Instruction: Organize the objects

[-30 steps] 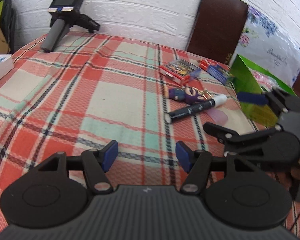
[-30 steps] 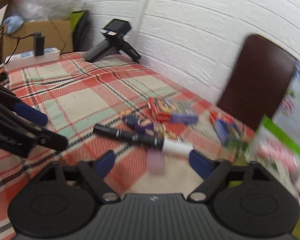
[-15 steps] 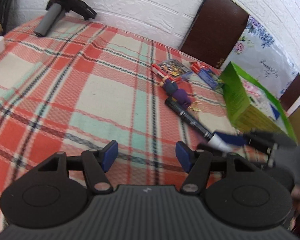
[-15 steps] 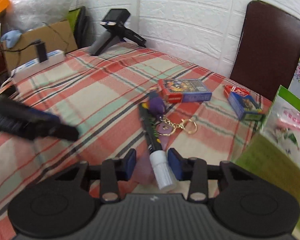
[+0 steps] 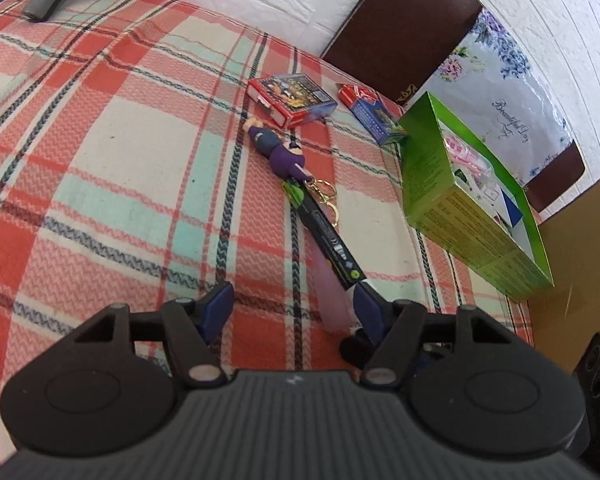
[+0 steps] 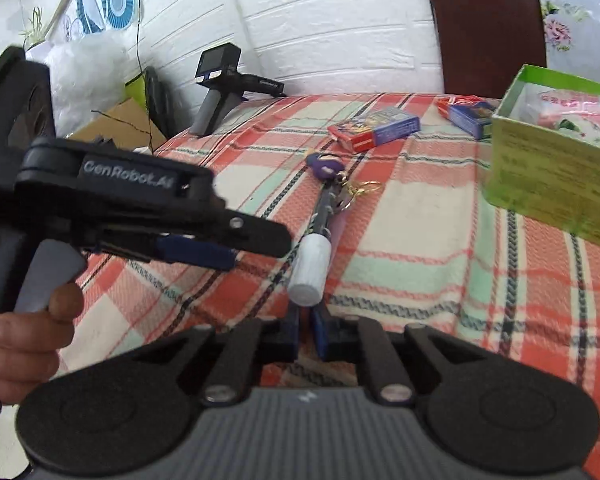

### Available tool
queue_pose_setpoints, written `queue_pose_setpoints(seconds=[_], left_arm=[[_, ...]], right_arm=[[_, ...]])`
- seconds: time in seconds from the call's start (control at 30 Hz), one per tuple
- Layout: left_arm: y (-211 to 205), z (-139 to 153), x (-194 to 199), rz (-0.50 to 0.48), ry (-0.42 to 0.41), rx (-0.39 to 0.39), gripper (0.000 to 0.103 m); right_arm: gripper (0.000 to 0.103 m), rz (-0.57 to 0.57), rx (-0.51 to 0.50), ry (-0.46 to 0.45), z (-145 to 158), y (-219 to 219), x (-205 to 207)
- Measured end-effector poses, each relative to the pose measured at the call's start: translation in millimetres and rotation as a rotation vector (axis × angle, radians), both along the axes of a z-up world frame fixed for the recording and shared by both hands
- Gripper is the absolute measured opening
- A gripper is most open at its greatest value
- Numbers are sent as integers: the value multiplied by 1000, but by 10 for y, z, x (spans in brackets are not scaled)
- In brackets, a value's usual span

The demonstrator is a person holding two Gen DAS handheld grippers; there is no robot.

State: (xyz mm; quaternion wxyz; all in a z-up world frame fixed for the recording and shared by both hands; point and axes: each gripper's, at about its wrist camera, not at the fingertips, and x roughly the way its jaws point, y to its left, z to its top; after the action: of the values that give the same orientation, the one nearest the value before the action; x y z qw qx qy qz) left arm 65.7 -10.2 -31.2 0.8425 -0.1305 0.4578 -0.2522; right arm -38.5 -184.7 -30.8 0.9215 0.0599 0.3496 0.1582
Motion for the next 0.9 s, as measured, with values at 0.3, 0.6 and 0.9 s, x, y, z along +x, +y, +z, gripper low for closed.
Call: queue_pose_setpoints(seconds=[0.3, 0.6, 0.9], left_arm=[[-245, 131, 152, -15, -49, 79, 68], [-243, 37, 74, 21, 7, 73, 46], [-991, 645, -37, -139, -179, 105, 35]], right_arm=[[22, 30, -120, -79, -3, 183, 63], [17, 124, -9, -163, 169, 217, -304], [16, -7, -67, -356, 360, -109, -424]])
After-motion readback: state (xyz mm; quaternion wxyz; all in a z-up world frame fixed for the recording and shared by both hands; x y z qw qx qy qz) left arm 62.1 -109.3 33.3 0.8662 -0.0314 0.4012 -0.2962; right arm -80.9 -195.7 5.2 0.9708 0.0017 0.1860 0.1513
